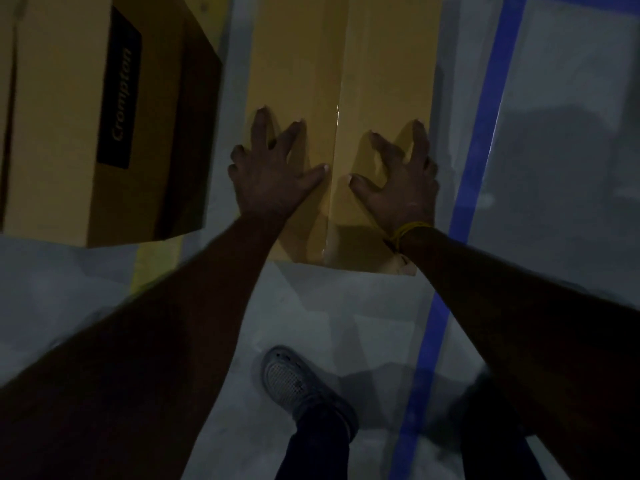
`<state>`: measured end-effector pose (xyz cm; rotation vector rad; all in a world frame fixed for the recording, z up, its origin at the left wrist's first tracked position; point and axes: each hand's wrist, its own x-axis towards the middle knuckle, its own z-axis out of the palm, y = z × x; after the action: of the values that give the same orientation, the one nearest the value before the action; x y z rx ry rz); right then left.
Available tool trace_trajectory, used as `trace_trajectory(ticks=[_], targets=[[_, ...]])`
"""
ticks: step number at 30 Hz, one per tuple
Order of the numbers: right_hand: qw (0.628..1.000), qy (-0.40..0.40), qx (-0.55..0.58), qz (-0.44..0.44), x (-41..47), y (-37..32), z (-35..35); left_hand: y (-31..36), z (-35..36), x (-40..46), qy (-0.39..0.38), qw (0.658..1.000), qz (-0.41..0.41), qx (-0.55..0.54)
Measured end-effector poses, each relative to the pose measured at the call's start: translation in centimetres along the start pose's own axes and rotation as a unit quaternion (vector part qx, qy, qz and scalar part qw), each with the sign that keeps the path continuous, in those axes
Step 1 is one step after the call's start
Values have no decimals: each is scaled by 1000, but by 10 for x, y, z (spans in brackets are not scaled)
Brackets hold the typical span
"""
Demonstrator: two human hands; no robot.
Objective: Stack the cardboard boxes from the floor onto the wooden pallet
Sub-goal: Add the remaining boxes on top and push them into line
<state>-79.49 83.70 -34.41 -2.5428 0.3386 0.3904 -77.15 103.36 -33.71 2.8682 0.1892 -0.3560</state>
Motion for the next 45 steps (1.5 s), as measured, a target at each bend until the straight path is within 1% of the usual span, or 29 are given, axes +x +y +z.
trace_trajectory(ticks=[4, 10, 16, 22, 25, 30, 34, 37, 41, 45], targets=[[1000, -1, -24, -11, 4, 8, -36, 35, -12, -14, 20, 999, -29, -4], [999, -17, -24, -21, 8, 30, -92, 94, -34, -30, 43, 998, -51, 1], [999, -41, -4, -17, -2, 70, -155, 168, -60, -54, 31, 998, -48, 20], [998, -49, -26, -34, -22, 120, -228, 247, -75, -98, 44, 997, -59, 15], [998, -40, -34, -41, -35, 145, -265, 285, -79, -122, 46, 997, -59, 4], [998, -24, -40, -49, -65, 179, -309, 331, -90, -163, 47, 998, -51, -3], [998, -4, -50, -49, -97, 202, -344, 361, -99, -197, 66, 997, -34, -5], [997, 17, -41, -60, -128, 219, -374, 387, -107, -233, 88, 996, -16, -15], [996, 28, -46, -70, -176, 241, -412, 415, -120, -287, 118, 993, -14, -21], [995, 48, -36, -83, -215, 265, -450, 447, -134, -329, 140, 990, 12, -34]])
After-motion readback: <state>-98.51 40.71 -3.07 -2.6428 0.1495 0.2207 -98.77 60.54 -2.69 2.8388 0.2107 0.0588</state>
